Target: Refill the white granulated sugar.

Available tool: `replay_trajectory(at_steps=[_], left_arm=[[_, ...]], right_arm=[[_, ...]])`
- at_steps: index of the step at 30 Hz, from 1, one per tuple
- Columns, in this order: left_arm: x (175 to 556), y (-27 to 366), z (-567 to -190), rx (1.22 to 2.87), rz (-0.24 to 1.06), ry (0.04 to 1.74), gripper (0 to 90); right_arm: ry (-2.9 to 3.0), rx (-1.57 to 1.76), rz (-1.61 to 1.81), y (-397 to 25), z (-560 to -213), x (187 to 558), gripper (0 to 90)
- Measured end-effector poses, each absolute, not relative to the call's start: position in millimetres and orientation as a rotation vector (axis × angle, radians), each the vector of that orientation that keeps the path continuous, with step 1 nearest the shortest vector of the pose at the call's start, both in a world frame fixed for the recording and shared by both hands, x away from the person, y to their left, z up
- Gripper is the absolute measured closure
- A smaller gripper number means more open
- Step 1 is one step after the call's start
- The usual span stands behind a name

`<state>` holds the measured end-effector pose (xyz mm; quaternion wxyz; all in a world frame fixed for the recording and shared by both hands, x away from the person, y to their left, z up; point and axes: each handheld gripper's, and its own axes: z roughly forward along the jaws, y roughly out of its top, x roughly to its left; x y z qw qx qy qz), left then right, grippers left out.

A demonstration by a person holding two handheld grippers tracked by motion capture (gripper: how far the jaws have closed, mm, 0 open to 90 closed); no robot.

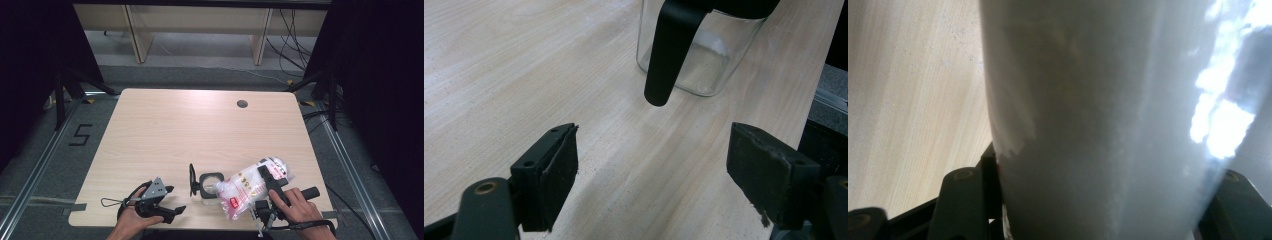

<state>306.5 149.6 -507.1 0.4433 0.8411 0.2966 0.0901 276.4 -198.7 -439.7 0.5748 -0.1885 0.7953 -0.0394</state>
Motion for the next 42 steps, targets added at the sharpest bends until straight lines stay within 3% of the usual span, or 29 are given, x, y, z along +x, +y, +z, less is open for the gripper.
replay_trajectory(at_steps=[42], left_arm=[[306,149,-505,2.058,0.232,0.751,20.3]], right_arm=[[1.838,-0.453,-0.123,-203,-427,273,41.4]])
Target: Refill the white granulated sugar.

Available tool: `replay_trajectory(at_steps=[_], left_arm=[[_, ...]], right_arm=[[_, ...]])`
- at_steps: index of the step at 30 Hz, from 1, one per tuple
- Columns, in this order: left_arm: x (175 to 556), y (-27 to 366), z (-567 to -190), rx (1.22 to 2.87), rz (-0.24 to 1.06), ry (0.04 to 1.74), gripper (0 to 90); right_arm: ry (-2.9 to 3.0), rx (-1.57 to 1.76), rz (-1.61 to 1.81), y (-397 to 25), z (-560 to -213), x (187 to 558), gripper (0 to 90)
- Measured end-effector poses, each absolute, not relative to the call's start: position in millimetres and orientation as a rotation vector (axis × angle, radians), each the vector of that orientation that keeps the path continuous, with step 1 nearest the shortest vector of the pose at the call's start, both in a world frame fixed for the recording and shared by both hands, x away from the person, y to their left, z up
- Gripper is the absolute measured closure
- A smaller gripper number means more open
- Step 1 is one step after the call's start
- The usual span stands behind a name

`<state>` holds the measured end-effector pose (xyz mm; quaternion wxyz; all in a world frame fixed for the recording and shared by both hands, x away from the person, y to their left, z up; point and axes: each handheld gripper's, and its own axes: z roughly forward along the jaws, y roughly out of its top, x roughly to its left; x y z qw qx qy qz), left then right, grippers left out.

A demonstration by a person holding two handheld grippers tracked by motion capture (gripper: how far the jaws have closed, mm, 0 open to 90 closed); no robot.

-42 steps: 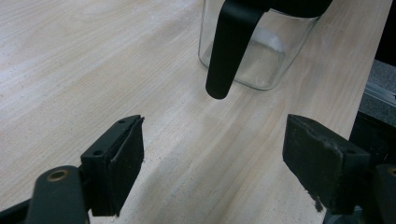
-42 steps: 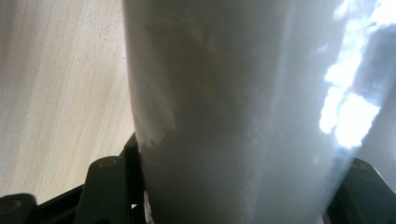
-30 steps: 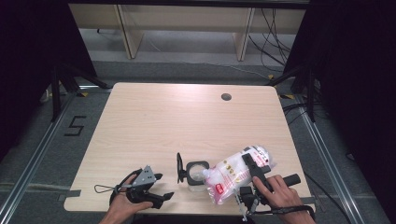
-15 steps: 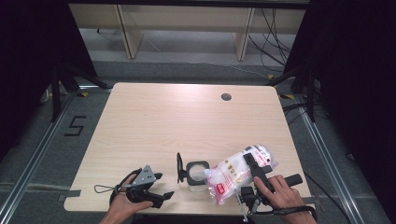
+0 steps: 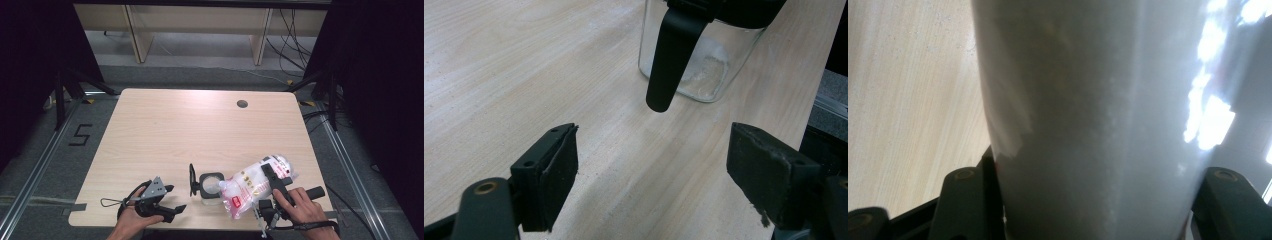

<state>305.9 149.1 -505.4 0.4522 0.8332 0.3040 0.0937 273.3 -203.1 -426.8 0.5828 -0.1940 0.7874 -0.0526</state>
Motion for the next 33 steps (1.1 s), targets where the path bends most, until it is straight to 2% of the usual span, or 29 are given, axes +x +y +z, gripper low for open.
replay_trajectory(at_steps=[33], left_arm=[[307.6,150.9,-504.5,2.064,0.238,0.723,20.3]], right_arm=[[1.830,-0.439,-0.084,-202.7,-424.6,270.3,41.6]])
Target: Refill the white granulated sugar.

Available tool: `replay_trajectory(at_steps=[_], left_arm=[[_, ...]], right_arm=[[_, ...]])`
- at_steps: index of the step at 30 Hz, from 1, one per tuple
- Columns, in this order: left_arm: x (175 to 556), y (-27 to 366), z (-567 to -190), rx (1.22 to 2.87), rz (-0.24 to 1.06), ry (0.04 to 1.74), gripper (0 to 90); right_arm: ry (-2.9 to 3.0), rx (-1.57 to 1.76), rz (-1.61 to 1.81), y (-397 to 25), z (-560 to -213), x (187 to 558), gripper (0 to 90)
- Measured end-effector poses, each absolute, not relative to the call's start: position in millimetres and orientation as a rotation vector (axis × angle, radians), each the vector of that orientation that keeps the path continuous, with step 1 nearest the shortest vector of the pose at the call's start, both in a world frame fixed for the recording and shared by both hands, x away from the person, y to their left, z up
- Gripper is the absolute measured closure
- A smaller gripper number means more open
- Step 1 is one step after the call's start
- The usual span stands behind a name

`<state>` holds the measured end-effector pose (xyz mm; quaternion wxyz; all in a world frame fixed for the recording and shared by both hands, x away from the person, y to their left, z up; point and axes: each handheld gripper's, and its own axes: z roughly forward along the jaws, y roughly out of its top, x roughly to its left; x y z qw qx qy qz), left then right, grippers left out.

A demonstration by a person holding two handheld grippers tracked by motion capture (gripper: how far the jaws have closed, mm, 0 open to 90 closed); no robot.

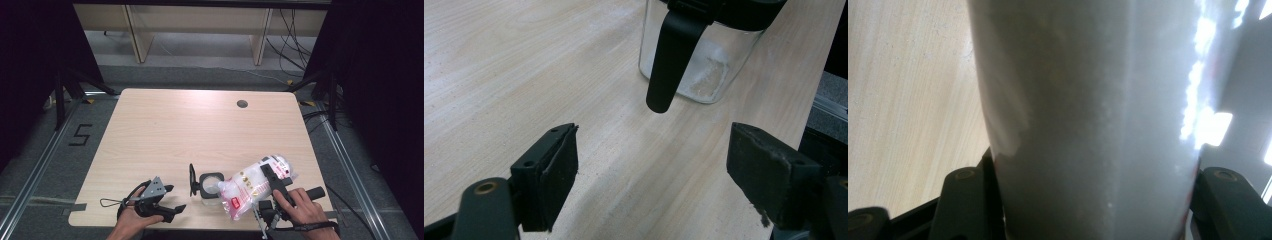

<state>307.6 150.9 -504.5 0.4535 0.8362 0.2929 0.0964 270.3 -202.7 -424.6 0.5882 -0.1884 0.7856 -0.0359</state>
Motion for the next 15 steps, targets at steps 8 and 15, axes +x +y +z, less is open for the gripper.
replay_trajectory(at_steps=[8,15], left_arm=[[306.1,150.3,-504.7,2.051,0.231,0.751,20.3],[306.9,151.6,-503.8,2.063,0.237,0.748,20.3]], right_arm=[[1.839,-0.430,-0.079,-202.8,-424.7,269.6,41.7],[1.840,-0.420,-0.084,-202.9,-423.9,269.3,41.7]])
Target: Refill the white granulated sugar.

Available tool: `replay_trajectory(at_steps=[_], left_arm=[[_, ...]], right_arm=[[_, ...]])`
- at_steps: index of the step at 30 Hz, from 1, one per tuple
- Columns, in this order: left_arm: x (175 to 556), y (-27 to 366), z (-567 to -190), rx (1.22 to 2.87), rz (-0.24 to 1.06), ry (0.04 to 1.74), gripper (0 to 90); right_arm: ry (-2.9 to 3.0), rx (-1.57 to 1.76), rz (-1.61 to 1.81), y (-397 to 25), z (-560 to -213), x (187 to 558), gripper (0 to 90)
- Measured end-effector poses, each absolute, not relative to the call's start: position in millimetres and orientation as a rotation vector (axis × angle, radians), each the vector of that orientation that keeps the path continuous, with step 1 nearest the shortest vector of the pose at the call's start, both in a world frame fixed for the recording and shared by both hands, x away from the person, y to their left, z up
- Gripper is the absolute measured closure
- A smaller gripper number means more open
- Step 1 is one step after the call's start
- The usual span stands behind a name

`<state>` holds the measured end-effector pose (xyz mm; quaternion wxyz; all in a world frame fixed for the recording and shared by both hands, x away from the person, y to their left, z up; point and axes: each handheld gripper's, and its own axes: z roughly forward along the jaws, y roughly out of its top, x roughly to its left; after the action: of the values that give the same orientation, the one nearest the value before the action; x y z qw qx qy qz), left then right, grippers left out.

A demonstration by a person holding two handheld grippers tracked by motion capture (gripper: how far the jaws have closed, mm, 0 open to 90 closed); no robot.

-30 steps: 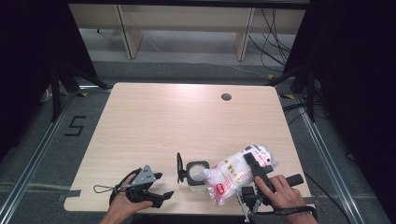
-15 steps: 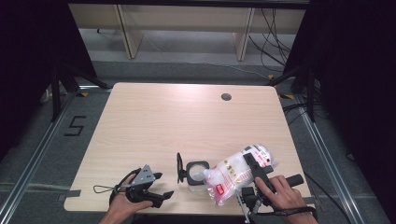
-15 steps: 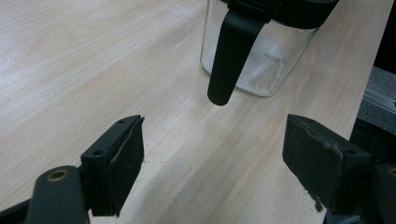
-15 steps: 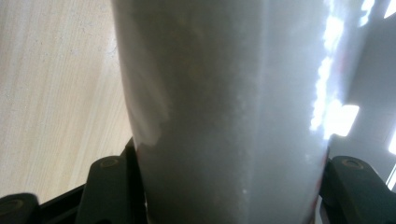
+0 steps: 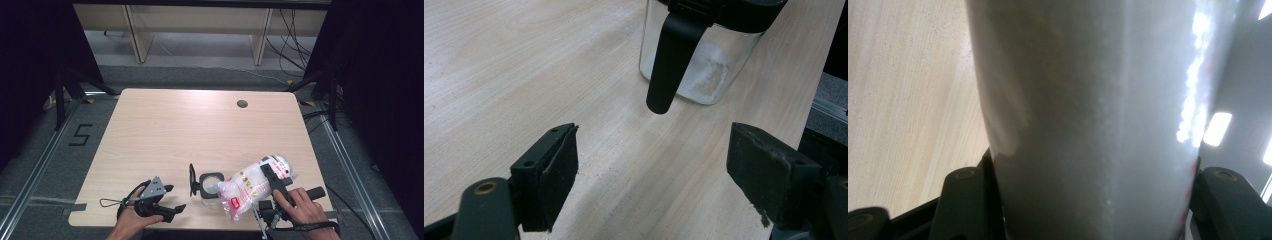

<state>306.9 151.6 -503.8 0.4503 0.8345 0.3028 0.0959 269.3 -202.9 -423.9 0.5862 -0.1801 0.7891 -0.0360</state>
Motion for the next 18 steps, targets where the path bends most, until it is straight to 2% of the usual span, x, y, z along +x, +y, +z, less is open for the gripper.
replay_trajectory(at_steps=[18], left_arm=[[306.3,150.9,-503.5,2.050,0.228,0.752,20.3]], right_arm=[[1.836,-0.429,-0.081,-204.3,-420.9,269.3,41.8]])
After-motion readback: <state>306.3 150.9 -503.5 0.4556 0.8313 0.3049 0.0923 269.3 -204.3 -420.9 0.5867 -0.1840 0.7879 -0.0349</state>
